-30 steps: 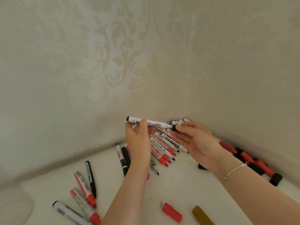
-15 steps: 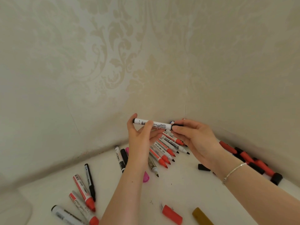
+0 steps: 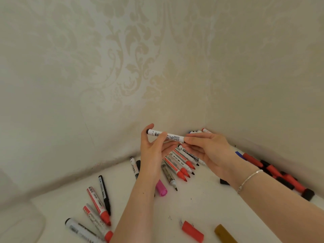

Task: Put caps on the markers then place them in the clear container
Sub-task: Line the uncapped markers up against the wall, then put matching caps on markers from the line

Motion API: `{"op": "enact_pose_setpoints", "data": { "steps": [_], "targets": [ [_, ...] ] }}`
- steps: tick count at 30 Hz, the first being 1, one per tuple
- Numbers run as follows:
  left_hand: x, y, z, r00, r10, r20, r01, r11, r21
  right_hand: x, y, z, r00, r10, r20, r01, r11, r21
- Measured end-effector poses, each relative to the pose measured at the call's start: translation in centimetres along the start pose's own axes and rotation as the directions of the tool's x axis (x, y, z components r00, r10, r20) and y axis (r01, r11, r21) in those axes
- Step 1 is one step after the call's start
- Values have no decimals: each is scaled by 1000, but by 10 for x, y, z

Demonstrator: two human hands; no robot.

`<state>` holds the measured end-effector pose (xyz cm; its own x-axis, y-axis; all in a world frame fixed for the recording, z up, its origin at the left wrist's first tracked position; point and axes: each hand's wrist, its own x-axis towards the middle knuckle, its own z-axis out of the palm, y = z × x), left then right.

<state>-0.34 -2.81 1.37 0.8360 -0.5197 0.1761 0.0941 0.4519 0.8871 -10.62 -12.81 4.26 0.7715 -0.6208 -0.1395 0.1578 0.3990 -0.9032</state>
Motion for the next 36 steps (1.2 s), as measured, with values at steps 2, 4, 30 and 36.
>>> {"op": "enact_pose_setpoints", "data": {
  "steps": [2, 4, 30, 36],
  "targets": [
    [3, 2, -4, 1000, -11, 7, 11, 996, 92, -1, 4, 1, 1000, 17, 12, -16, 997, -80],
    [6, 5, -10, 1000, -25, -13, 27, 986, 167, -3, 9, 5, 999, 7, 44, 4, 972, -233],
    [23, -2, -79, 953, -170, -251, 267, 78, 961, 17, 46, 7, 985, -3, 171, 167, 228, -959],
    [21, 0, -73, 969, -134, -207, 219, 82, 972, 14, 59, 23, 981, -32, 189, 189, -3, -982]
  ]
}}
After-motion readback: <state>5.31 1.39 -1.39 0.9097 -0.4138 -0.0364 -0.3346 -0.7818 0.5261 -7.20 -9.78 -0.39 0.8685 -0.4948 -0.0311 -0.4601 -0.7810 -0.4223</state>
